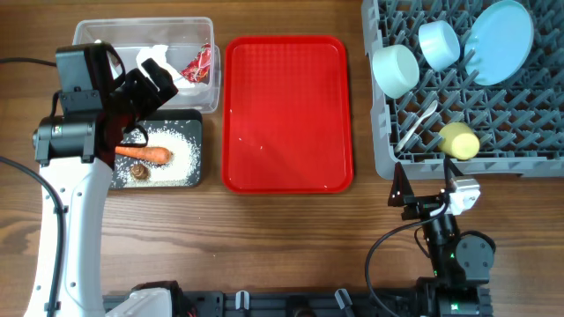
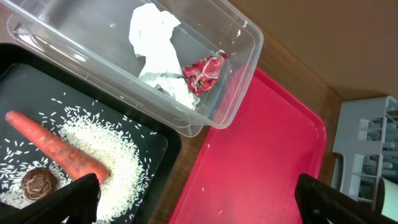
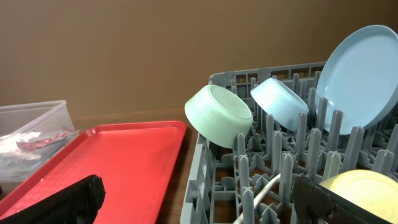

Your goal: Sort waste into correct bins and load items into the dishwasher rack

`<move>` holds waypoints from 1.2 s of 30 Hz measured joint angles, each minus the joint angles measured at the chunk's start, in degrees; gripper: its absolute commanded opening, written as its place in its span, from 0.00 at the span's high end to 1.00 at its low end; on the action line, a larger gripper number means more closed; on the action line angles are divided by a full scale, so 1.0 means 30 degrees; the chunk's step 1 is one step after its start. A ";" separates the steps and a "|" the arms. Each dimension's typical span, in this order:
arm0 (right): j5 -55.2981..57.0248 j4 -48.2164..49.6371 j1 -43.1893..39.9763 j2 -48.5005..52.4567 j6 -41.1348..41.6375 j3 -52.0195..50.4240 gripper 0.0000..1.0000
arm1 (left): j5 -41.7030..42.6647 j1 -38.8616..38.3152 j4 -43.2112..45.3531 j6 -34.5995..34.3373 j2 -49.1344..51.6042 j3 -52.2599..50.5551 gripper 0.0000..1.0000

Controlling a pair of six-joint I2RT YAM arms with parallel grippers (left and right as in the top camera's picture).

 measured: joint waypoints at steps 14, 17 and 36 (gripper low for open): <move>0.0007 0.0000 0.0000 0.0000 0.0000 0.0000 0.00 | -0.0270 -0.0627 1.0469 0.2579 -1.1708 -1.1584 0.00; 0.0007 0.0000 0.0000 0.0000 0.0000 0.0000 0.00 | -0.0284 -0.0022 1.2203 0.2834 -1.4972 -1.5460 0.00; 0.0007 0.0000 0.0000 0.0022 0.0000 0.0000 0.00 | -0.0488 0.0350 1.3668 0.5931 -2.5230 -2.4123 0.00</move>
